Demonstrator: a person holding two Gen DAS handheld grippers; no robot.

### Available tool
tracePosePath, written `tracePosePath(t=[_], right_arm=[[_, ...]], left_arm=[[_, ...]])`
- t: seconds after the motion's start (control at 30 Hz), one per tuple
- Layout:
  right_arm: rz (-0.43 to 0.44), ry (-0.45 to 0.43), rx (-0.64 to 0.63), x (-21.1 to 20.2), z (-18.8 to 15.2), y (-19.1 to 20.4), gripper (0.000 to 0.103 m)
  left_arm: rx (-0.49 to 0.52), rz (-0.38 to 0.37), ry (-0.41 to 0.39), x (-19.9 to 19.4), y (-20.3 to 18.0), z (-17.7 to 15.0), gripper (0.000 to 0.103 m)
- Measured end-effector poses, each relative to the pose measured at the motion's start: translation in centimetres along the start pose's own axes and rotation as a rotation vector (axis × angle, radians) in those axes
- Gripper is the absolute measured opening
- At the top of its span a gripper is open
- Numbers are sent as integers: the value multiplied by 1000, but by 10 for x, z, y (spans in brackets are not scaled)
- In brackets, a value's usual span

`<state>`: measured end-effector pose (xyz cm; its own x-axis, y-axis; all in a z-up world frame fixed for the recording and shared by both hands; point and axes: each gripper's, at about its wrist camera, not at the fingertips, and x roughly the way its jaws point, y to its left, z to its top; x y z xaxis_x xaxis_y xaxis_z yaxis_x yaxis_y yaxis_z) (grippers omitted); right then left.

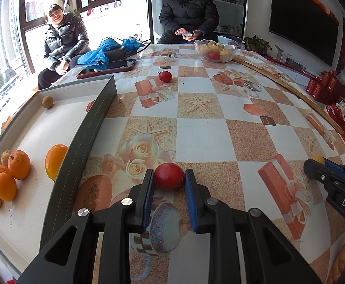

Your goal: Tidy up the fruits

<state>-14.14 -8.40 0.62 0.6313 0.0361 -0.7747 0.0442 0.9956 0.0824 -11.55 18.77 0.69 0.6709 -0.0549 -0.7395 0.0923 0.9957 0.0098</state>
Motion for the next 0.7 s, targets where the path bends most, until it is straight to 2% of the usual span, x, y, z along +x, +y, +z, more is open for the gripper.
tracePosePath(t=[0.7], right_arm=[[5, -1, 5, 0, 0, 0, 30]], left_arm=[[-1, 0, 0, 0, 0, 0, 28]])
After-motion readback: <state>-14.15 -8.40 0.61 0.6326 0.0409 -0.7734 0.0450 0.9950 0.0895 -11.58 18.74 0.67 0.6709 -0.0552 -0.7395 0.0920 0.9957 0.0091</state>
